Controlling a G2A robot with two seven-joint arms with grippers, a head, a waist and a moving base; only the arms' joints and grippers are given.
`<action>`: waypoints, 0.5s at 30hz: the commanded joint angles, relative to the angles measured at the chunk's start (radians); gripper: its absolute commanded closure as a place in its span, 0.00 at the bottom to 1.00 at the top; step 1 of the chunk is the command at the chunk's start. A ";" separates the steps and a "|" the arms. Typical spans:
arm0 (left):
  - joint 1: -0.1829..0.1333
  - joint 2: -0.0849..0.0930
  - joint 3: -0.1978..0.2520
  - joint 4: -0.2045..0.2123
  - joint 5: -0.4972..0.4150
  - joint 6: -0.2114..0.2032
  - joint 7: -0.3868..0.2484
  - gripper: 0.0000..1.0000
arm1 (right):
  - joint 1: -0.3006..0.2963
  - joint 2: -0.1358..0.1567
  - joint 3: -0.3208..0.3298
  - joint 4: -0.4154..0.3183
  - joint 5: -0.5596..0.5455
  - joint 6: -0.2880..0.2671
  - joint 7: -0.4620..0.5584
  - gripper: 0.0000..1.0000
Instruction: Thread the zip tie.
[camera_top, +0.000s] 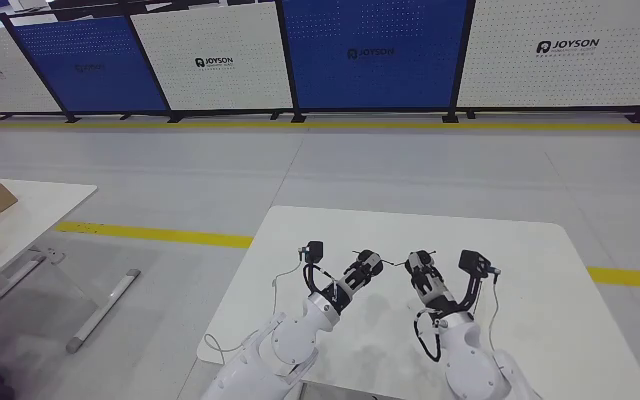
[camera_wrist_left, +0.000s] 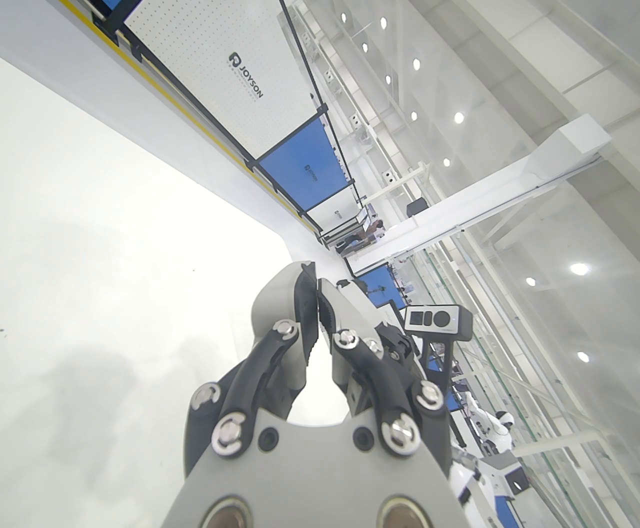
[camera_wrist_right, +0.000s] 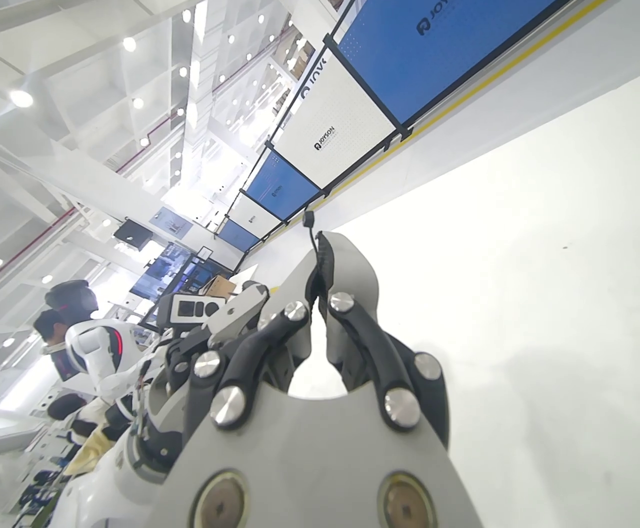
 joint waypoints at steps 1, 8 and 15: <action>0.000 0.000 0.000 0.000 0.000 0.000 0.000 1.00 | 0.002 -0.001 0.001 0.003 0.004 -0.003 0.002 1.00; 0.000 0.000 0.000 0.000 0.000 0.000 0.000 1.00 | -0.002 -0.004 0.008 -0.008 0.008 -0.015 -0.001 1.00; 0.000 0.000 0.000 0.000 0.000 0.000 0.000 1.00 | 0.009 -0.009 -0.002 0.006 -0.010 -0.004 0.012 1.00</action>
